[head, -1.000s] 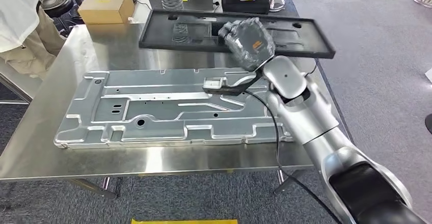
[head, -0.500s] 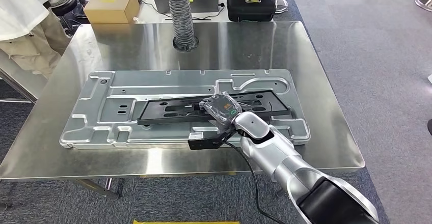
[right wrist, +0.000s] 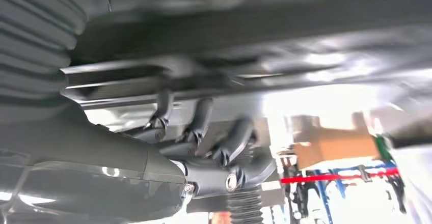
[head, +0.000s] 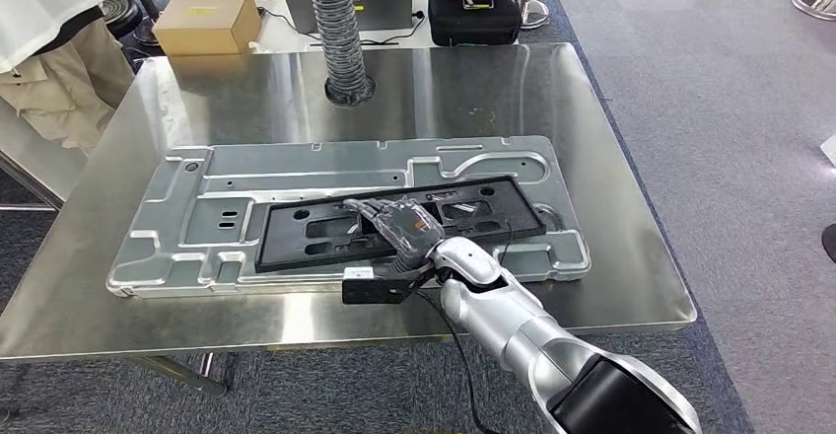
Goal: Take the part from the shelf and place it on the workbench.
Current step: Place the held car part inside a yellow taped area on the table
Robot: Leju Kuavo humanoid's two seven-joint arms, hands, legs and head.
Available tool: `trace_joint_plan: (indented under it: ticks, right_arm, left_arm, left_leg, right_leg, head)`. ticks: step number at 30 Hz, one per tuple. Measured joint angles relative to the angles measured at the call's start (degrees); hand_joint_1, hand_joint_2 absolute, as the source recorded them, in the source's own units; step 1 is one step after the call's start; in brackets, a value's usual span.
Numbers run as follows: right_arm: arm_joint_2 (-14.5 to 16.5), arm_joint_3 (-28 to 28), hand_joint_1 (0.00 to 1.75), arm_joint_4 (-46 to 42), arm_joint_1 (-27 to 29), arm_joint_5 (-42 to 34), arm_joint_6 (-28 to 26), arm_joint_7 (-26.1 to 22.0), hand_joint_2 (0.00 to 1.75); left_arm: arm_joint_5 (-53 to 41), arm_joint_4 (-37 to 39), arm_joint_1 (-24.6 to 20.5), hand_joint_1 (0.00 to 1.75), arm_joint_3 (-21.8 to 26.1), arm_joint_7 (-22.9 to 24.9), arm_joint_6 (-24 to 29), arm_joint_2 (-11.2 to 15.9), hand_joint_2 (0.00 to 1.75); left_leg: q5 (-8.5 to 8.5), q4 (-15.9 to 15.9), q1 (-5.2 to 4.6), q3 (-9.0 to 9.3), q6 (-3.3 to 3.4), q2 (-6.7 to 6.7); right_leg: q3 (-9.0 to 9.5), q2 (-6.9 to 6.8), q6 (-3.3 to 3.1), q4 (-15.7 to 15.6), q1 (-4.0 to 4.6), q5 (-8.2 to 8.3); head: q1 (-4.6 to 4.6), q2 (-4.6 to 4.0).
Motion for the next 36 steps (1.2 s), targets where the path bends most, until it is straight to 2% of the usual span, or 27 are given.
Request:
trace_joint_plan:
  ticks: [3, 5, 8, 9, 10, 11, 13, 14, 15, 17, 19, 21, 23, 24, 25, 26, 27, 29, 30, 31, 34, 35, 36]
  right_arm:
    - [0.70, -2.28, 0.00, -0.26, -0.02, -2.11, 0.26, -1.41, 0.00]
    - [0.86, -3.11, 0.00, -0.34, -0.05, -2.39, 0.32, -1.55, 0.00]
    - [0.93, -3.85, 0.00, -0.37, 0.15, -2.70, 0.49, -1.60, 0.00]
    - [0.93, -3.99, 0.00, -0.38, 0.32, -3.09, 0.52, -1.90, 0.00]
    - [0.93, -4.25, 0.00, -0.50, 0.51, -4.04, 0.67, -2.58, 0.00]
    - [0.95, -4.71, 0.00, -0.81, 0.66, -5.84, 1.31, -3.68, 0.00]
    - [1.03, -6.63, 0.00, -2.52, 0.80, -12.93, 5.14, -6.68, 0.00]
    - [1.07, -8.01, 0.00, -4.04, 0.82, -18.00, 8.66, -8.20, 0.00]
    - [1.10, -9.56, 0.00, -6.00, 0.90, -23.57, 12.70, -9.52, 0.00]
    - [0.91, -12.69, 0.00, -11.74, 1.54, -34.81, 19.88, -11.44, 0.00]
    - [0.25, -15.56, 0.00, -19.98, 2.66, -43.93, 22.11, -12.90, 0.00]
    - [-0.87, -18.43, 0.00, -29.78, 4.11, -48.61, 18.63, -14.09, 0.87]
    - [-2.45, -22.11, 0.00, -40.71, 6.85, -47.39, 9.68, -14.26, 1.75]
    - [-3.40, -24.54, 0.00, -46.44, 8.95, -45.20, 3.85, -14.12, 1.31]
    - [-4.33, -27.27, 0.00, -51.84, 11.43, -43.29, -1.47, -14.12, 0.87]
    - [-5.23, -30.25, 0.00, -56.66, 14.22, -42.34, -5.35, -14.43, 0.44]
    - [-6.07, -33.46, 0.00, -60.78, 17.22, -42.62, -7.40, -15.09, 0.00]
    - [-7.25, -40.17, 0.00, -66.76, 23.30, -45.79, -7.35, -16.76, 0.00]
    - [-7.62, -43.40, 0.00, -68.88, 25.98, -47.61, -6.48, -17.33, 0.00]
    - [-7.90, -46.29, 0.00, -70.55, 28.33, -49.32, -5.35, -17.60, 0.00]
    - [-8.52, -54.03, 0.00, -74.03, 34.03, -53.27, -1.27, -17.69, 0.00]
    - [-8.62, -56.54, 0.00, -74.83, 35.65, -54.12, -0.19, -17.69, 0.00]
    - [-8.67, -58.90, 0.00, -75.47, 37.07, -54.74, 0.53, -17.69, 0.00]
  left_arm:
    - [0.07, 0.00, 0.07, 0.00, 0.07, -0.12, 0.07, -0.01, 1.75]
    - [0.08, 0.00, 0.07, 0.00, 0.08, -0.16, 0.08, -0.01, 1.75]
    - [0.08, 0.00, 0.06, 0.00, 0.15, -0.27, 0.15, 0.02, 0.44]
    - [0.10, 0.00, 0.07, 0.00, 0.20, -0.30, 0.19, 0.02, 0.00]
    - [0.16, 0.00, 0.08, 0.00, 0.24, -0.31, 0.22, 0.01, 0.00]
    - [0.23, 0.00, 0.09, 0.00, 0.30, -0.30, 0.19, 0.01, 0.00]
    - [0.37, 0.01, 0.09, 0.00, 0.52, -0.25, 0.04, -0.08, 0.00]
    - [0.41, 0.01, 0.08, 0.00, 0.73, -0.19, -0.06, -0.15, 0.00]
    - [0.47, 0.02, 0.07, 0.00, 0.99, -0.12, -0.14, -0.22, 0.00]
    - [0.90, 0.02, 0.13, 0.00, 1.62, 0.00, -0.29, -0.30, 0.00]
    - [1.78, 0.02, 0.24, 0.00, 2.42, -0.02, -0.48, -0.31, 0.00]
    - [3.01, 0.02, 0.33, 0.00, 3.41, -0.13, -0.81, -0.38, 0.00]
    - [4.19, 0.02, 0.51, 0.00, 4.56, -0.32, -1.15, -0.54, 0.00]
    - [4.61, 0.02, 0.70, 0.00, 5.18, -0.45, -1.26, -0.64, 0.00]
    - [4.89, 0.02, 0.93, 0.00, 5.75, -0.58, -1.30, -0.73, 0.00]
    - [5.03, 0.02, 1.19, 0.00, 6.31, -0.72, -1.31, -0.80, 0.00]
    - [5.08, 0.02, 1.44, 0.00, 6.78, -0.87, -1.32, -0.86, 0.00]
    - [4.82, 0.02, 1.73, 0.00, 7.50, -1.16, -1.40, -0.96, 0.00]
    - [4.63, 0.02, 1.77, 0.00, 7.74, -1.30, -1.45, -1.03, 0.00]
    - [4.43, 0.02, 1.79, 0.00, 7.98, -1.42, -1.49, -1.09, 0.00]
    - [4.03, 0.02, 1.78, 0.00, 8.54, -1.67, -1.55, -1.21, 0.00]
    - [3.88, 0.02, 1.76, 0.00, 8.62, -1.81, -1.61, -1.23, 0.00]
    - [3.70, 0.01, 1.73, 0.00, 8.67, -2.03, -1.71, -1.25, 0.00]
  left_leg:
    - [0.00, -0.36, -0.09, 0.08, 1.22, -0.12]
    - [0.22, -0.58, 0.01, 0.11, 1.95, -0.07]
    - [0.26, -0.60, -0.06, 0.02, 2.43, -0.01]
    - [0.24, -0.58, -0.12, 0.01, 2.46, -0.02]
    - [0.22, -0.57, -0.17, 0.03, 2.47, -0.05]
    - [0.21, -0.56, -0.25, 0.09, 2.46, -0.10]
    - [0.14, -0.55, -0.39, 0.24, 2.36, -0.18]
    - [0.09, -0.52, -0.52, 0.24, 2.24, -0.20]
    - [0.06, -0.49, -0.58, 0.19, 2.04, -0.19]
    - [0.05, -0.55, -0.63, 0.09, 1.48, -0.14]
    - [-0.32, -0.32, -0.61, 0.00, 0.87, -0.08]
    - [-2.79, 3.25, -0.55, -1.44, 0.39, -0.03]
    - [-6.76, 10.95, -0.34, -4.74, 0.03, 0.00]
    - [-8.02, 14.43, -0.24, -6.28, -0.12, 0.02]
    - [-8.16, 16.10, -0.14, -6.97, -0.23, 0.05]
    - [-7.13, 15.39, -0.02, -6.50, -0.29, 0.08]
    - [-5.20, 12.45, 0.14, -4.97, -0.32, 0.10]
    - [-1.74, 4.40, 0.29, -1.04, -0.21, -0.02]
    - [-1.06, 1.78, 0.27, 0.21, 0.02, -0.09]
    - [-1.01, 0.50, 0.17, 0.76, 0.32, -0.15]
    - [-0.74, -0.10, -0.08, 0.80, 1.73, -0.11]
    - [-0.40, -0.37, -0.06, 0.74, 2.27, -0.08]
    - [-0.05, -0.64, 0.01, 0.59, 2.72, -0.04]
  right_leg:
    - [-0.07, 0.04, 0.84, 0.23, -0.01, -0.19]
    - [-1.17, -0.01, 1.45, 2.88, -0.22, -2.07]
    - [-6.30, -0.05, 1.98, 14.03, -0.36, -7.53]
    - [-7.65, -0.05, 1.99, 16.77, -0.36, -8.26]
    - [-8.03, -0.05, 1.90, 17.42, -0.35, -7.88]
    - [-7.27, -0.05, 1.68, 15.64, -0.32, -6.41]
    - [-3.51, -0.05, 0.87, 7.43, -0.09, -2.29]
    - [-1.82, -0.11, 0.51, 3.71, 0.08, -0.87]
    - [-0.80, -0.16, 0.25, 1.33, 0.27, -0.15]
    - [-0.49, -0.24, 0.01, 0.25, 0.50, -0.06]
    - [-0.28, -0.30, -0.42, -0.24, 0.20, 0.15]
    - [0.09, -0.53, -0.82, -0.79, -0.20, 0.35]
    - [0.23, -0.89, -1.02, -0.86, -0.19, 0.25]
    - [0.30, -1.05, -1.03, -0.85, -0.18, 0.18]
    - [0.41, -1.17, -0.97, -0.83, -0.20, 0.08]
    - [0.58, -1.22, -0.83, -0.78, -0.25, -0.05]
    - [0.80, -1.22, -0.62, -0.70, -0.32, -0.22]
    - [1.01, -1.13, -0.04, -0.28, -0.31, -0.63]
    - [0.89, -1.05, 0.30, -0.02, -0.24, -0.71]
    - [0.67, -0.96, 0.64, 0.17, -0.18, -0.69]
    - [0.39, -0.74, 1.70, 0.24, -0.41, -0.58]
    - [0.17, -0.67, 2.02, 0.95, -0.54, -1.45]
    - [-0.48, -0.59, 2.27, 2.74, -0.63, -3.11]
  head:
    - [0.06, 0.00]
    - [0.14, 0.00]
    - [0.20, 0.00]
    - [0.20, 0.00]
    - [0.21, 0.00]
    - [0.21, 0.00]
    - [0.21, -0.01]
    - [0.18, -0.01]
    - [0.17, -0.01]
    - [0.16, 0.00]
    - [0.14, 0.00]
    - [0.05, -0.01]
    - [0.01, -0.01]
    - [0.03, 0.00]
    - [0.03, 0.00]
    - [0.03, 0.00]
    - [0.03, 0.00]
    - [0.03, 0.00]
    - [0.09, 0.00]
    - [0.12, 0.00]
    - [0.20, 0.00]
    - [0.28, 0.00]
    - [0.37, -0.01]
